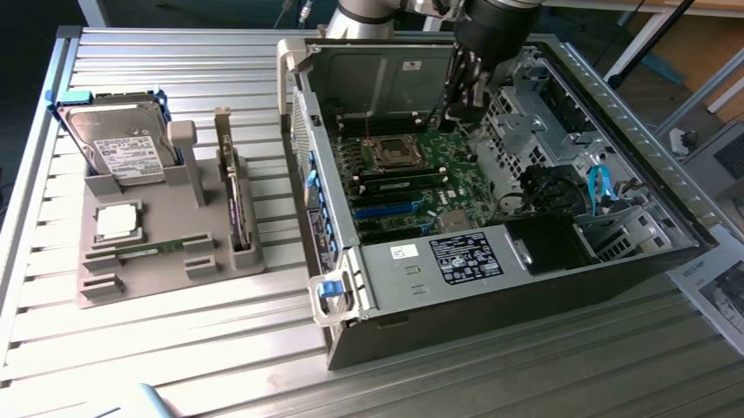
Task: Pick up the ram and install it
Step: 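Press down the ram until it locks into place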
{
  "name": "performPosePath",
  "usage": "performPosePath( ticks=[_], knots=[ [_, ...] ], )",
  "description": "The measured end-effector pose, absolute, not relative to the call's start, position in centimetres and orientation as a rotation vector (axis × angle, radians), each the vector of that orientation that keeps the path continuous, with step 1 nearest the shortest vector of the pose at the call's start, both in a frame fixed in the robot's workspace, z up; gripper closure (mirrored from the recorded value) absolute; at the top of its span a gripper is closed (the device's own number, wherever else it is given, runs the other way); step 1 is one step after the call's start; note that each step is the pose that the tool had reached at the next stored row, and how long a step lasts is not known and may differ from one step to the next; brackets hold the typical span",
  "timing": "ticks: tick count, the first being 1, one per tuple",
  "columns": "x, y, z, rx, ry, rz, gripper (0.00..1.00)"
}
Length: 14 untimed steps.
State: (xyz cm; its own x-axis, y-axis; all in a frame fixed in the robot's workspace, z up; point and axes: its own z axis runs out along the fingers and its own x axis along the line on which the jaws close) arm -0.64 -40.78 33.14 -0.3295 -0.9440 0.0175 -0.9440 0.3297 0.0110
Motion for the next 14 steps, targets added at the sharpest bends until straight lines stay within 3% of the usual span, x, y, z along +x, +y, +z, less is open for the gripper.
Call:
performPosePath(
  ticks=[14],
  knots=[
    [-0.64, -40.78, 33.14, 1.373, -2.803, -0.003, 0.90]
  ],
)
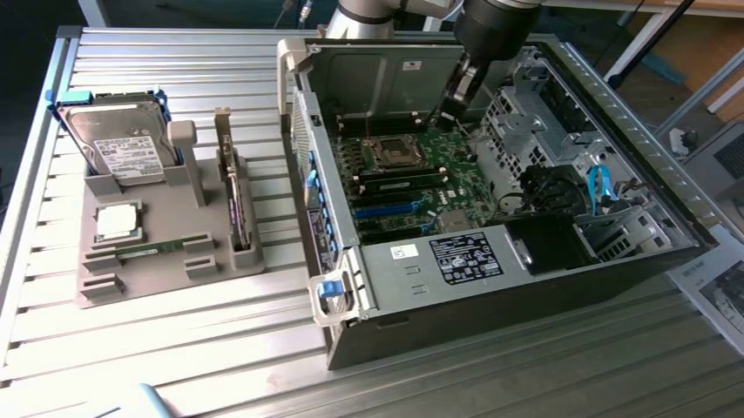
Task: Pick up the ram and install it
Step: 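Press down the ram until it locks into place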
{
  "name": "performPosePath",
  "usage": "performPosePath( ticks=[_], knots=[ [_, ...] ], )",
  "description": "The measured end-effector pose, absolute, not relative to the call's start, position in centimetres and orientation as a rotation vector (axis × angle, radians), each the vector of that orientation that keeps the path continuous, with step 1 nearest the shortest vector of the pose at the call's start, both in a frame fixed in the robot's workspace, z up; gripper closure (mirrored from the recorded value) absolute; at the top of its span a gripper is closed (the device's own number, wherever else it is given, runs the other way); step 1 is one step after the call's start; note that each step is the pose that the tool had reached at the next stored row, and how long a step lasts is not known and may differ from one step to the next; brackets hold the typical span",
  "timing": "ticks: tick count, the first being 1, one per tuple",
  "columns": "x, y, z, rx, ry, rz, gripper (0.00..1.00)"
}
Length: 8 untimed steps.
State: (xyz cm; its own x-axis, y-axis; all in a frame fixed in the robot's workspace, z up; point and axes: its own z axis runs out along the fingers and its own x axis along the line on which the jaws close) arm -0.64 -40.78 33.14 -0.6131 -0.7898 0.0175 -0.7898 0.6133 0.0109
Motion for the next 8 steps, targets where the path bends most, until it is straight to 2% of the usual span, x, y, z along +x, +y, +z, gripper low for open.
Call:
performPosePath(
  ticks=[8],
  knots=[
    [-0.65, -40.78, 33.14, 1.129, -2.910, -0.006, 0.90]
  ],
)
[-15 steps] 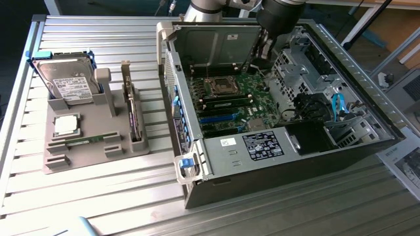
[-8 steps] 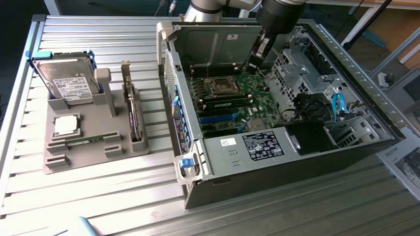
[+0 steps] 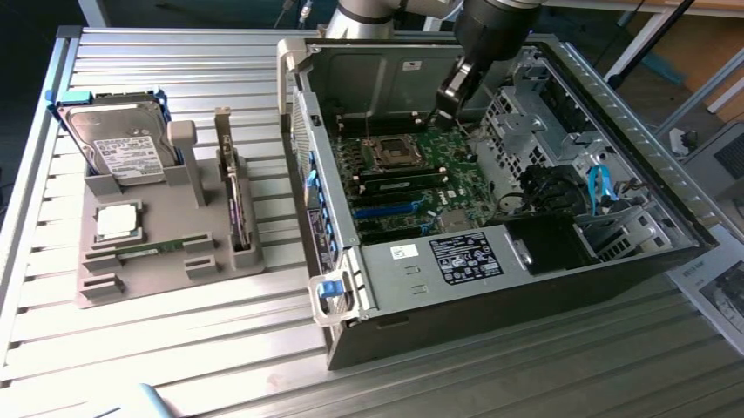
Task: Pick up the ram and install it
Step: 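Press down the ram until it locks into place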
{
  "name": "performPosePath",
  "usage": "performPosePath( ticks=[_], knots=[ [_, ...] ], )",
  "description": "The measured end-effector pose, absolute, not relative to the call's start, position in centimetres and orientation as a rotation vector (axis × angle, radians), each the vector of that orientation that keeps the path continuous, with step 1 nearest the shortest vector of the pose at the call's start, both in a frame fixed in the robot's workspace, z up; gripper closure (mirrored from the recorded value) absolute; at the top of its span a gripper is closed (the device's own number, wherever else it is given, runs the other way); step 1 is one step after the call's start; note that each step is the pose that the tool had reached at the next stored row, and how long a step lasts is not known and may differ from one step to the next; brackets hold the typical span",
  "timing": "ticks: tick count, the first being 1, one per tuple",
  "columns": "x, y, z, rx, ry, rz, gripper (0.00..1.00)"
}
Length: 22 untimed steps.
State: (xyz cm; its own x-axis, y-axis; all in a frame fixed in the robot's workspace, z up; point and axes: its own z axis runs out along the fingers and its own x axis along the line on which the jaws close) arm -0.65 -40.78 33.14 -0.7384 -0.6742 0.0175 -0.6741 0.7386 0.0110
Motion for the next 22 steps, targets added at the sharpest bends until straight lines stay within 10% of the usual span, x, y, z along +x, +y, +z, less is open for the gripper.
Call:
performPosePath(
  ticks=[22],
  knots=[
    [-0.65, -40.78, 33.14, 0.340, -3.104, -0.014, 0.90]
  ],
)
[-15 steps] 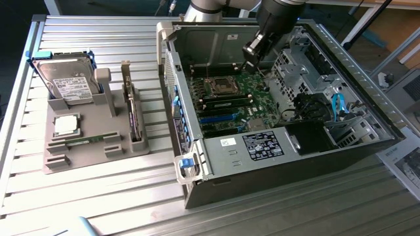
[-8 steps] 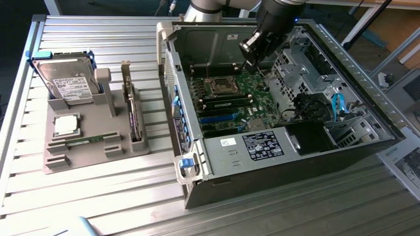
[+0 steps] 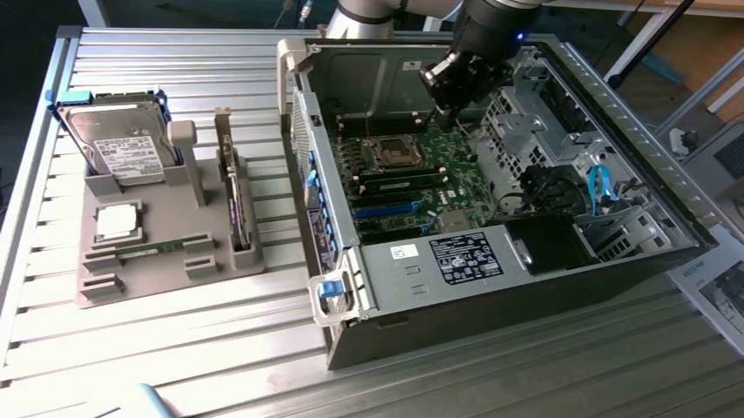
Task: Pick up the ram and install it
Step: 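Press down the ram until it locks into place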
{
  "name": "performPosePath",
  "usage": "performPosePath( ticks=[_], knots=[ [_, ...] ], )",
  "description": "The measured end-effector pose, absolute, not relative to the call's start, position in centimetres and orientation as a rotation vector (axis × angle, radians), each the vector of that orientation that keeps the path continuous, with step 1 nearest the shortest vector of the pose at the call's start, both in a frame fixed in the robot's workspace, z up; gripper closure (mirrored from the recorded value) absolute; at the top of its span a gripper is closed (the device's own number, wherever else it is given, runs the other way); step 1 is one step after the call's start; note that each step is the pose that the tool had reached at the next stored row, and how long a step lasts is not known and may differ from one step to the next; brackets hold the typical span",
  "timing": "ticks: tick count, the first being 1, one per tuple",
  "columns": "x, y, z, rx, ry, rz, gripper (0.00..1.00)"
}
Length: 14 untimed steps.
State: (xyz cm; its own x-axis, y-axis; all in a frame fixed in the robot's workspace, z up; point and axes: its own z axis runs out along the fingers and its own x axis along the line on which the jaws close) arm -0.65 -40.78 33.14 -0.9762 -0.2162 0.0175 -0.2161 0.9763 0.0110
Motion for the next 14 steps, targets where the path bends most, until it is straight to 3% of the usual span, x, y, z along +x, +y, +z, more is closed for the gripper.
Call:
performPosePath(
  ticks=[14],
  knots=[
    [-0.64, -40.78, 33.14, 0.040, -3.124, -0.017, 0.90]
  ],
)
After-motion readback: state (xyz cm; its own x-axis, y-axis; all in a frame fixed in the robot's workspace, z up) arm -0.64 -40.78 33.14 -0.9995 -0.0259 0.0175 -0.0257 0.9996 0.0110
